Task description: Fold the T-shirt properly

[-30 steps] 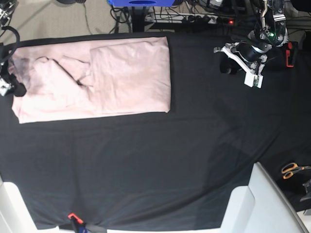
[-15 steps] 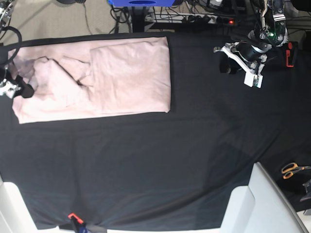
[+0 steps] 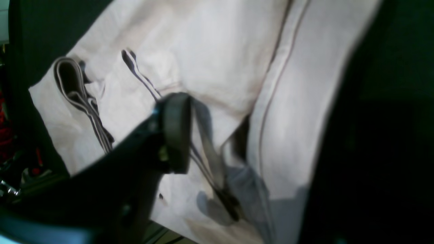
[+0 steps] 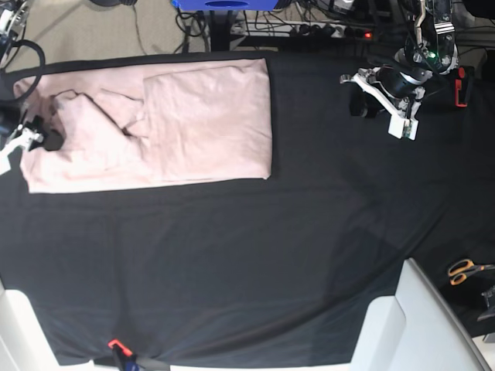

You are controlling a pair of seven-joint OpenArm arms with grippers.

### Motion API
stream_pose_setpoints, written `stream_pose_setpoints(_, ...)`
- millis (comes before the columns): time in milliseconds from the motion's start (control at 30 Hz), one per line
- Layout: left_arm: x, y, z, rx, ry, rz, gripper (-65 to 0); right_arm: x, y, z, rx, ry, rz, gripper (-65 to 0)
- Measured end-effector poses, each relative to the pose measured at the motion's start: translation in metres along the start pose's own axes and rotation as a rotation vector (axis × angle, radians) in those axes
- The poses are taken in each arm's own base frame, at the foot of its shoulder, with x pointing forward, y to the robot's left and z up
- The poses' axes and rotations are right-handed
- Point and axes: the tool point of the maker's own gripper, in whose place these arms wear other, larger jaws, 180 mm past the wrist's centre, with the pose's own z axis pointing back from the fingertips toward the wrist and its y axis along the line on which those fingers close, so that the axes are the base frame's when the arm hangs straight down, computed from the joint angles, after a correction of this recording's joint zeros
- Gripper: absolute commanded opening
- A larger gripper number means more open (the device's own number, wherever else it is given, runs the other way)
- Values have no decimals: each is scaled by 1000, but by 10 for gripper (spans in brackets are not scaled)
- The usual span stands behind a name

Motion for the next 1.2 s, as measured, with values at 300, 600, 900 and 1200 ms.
stream_pose_setpoints(300, 1, 0, 0, -1, -2, 0, -485, -8, 1, -4, -1, 29, -11, -647)
stream_pose_setpoints(600, 0, 2, 1, 4, -1, 2, -485, 2, 5, 2, -61, 34, 103, -648)
stream_pose_setpoints(900, -1, 5, 2, 11, 4, -3, -485, 17, 23, 53, -280, -68, 252, -648)
stream_pose_setpoints(1200, -5, 17, 13, 30, 33, -56, -479, 4, 91, 33, -398, -77, 397, -648)
